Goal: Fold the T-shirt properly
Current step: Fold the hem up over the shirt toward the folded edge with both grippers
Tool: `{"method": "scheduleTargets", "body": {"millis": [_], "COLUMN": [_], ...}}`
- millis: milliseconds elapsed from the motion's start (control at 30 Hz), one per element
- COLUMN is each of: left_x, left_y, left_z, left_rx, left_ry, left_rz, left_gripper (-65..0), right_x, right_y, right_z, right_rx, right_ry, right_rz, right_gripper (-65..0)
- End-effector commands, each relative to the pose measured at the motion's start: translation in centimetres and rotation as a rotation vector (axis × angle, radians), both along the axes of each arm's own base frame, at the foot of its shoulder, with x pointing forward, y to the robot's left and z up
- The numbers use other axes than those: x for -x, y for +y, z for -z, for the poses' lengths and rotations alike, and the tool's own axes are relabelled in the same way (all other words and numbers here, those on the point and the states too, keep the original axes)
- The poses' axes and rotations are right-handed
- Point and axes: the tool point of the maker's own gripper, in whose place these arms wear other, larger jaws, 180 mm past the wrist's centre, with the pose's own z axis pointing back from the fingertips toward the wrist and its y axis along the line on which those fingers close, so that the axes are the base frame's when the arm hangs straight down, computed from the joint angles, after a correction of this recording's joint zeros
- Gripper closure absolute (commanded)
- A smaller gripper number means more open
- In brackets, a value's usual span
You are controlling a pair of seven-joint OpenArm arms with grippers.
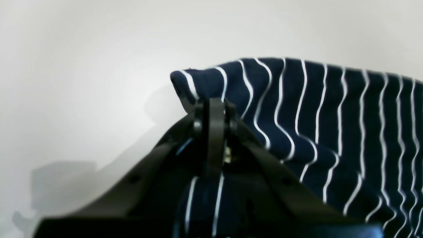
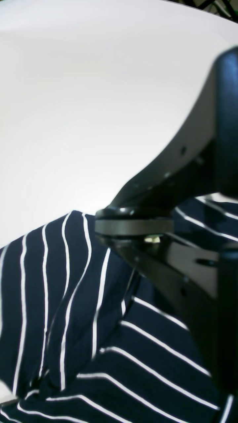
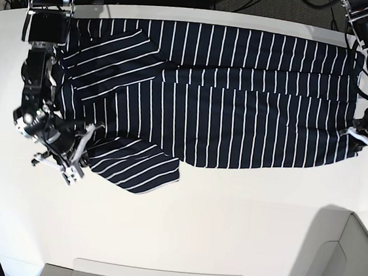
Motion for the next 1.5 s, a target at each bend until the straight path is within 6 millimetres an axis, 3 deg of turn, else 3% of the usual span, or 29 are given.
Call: {"method": "scheduleTargets", "body": {"millis": [0, 200, 333, 600, 800, 933, 1133, 1300, 1467], "left_x": [-0.2, 0.5, 0.7, 3.2, 4.4, 4.9, 4.8, 4.7, 4.7], "left_y": [1.6, 1.6, 1.0, 1.0, 1.2, 1.8, 1.8, 1.6, 1.6], "left_z": [-1.8, -3.0, -3.9, -2.1, -1.4, -1.5, -1.5, -1.5, -1.4], "left_rx": [-0.033, -0.068, -0.101, -0.110, -0.109, -0.110, -0.109, -0.107, -0.106], "left_ry": [-0.043, -0.030, -0.034, 0.047, 0.075, 0.072, 0.071, 0.071, 0.071], "left_rz": [-0.022, -0.005, 0.022, 0.033, 0.027, 0.005, 0.008, 0.010, 0.010], "left_gripper": [0.0, 0.0, 0.0, 0.0, 0.0, 0.0, 0.0, 0.0, 0.0], "right_x": [-0.5, 1.3, 2.4, 5.5, 7.3, 7.4, 5.6, 2.6, -1.4], "right_y": [-0.3, -2.1, -1.8, -1.1, -2.8, -4.2, -4.2, -2.7, -0.7], "right_z": [-1.8, -2.4, -3.3, -3.3, -3.7, -3.7, -4.4, -2.5, 0.0], "right_rx": [-0.002, 0.037, 0.052, 0.089, 0.031, 0.027, 0.015, -0.004, -0.067], "right_ry": [-0.054, -0.050, -0.075, -0.082, -0.069, -0.054, -0.071, -0.002, 0.085], "right_rz": [-0.001, 0.048, 0.042, 0.001, 0.061, 0.082, 0.083, 0.033, 0.008], "right_gripper": [0.0, 0.0, 0.0, 0.0, 0.0, 0.0, 0.0, -18.0, -15.7]}}
